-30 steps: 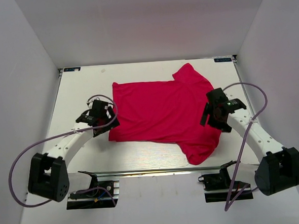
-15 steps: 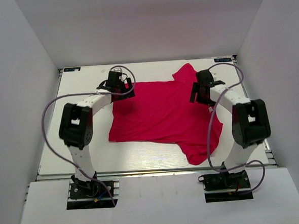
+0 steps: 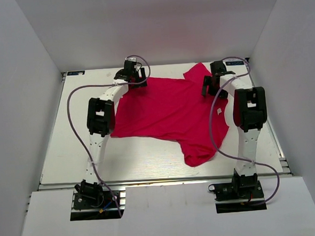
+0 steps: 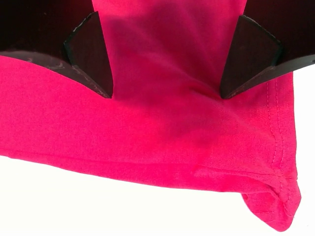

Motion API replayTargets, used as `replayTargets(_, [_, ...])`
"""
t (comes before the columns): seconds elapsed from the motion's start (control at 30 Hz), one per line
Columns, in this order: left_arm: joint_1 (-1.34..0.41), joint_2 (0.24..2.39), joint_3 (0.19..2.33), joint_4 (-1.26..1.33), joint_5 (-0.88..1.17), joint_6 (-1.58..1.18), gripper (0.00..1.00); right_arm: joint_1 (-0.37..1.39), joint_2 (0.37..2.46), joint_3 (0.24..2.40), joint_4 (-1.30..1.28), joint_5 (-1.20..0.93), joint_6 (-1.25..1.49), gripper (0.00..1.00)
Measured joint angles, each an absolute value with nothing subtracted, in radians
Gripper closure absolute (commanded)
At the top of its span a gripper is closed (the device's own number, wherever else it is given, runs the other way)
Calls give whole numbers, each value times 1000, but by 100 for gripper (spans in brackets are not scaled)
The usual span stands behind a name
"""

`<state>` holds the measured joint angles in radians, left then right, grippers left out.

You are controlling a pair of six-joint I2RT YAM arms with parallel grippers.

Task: Fold and stack the t-shirts
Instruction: Flatten out the tshirt

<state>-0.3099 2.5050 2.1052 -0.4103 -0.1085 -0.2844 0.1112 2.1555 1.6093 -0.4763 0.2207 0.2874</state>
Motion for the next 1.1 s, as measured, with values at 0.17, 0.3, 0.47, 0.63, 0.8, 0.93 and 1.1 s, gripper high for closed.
replayTargets(0.17, [-277, 2603, 2246, -371, -82, -289, 0, 89, 2286, 1810, -479, 178, 231, 10])
replayTargets(0.3, [-237, 2632, 2275, -303, -11, -300, 0, 71, 2349, 1913, -453, 96, 145, 10])
replayTargets(0.47, [-211, 2637, 2275, -265, 45, -304, 0, 70, 2332, 1917, -434, 13, 38, 10])
replayTargets(0.63, [-211, 2551, 2149, -253, 64, -291, 0, 104, 2093, 1695, -413, -42, -1, 10])
replayTargets(0.8, [-234, 2399, 2019, -317, 63, -241, 0, 217, 1758, 1421, -401, -100, 32, 10])
replayTargets(0.93, [-274, 2297, 1922, -319, 91, -215, 0, 344, 1624, 1243, -418, -145, 78, 10])
replayTargets(1.1, [-328, 2276, 1853, -323, 125, -196, 0, 461, 1579, 1029, -473, -153, 141, 22])
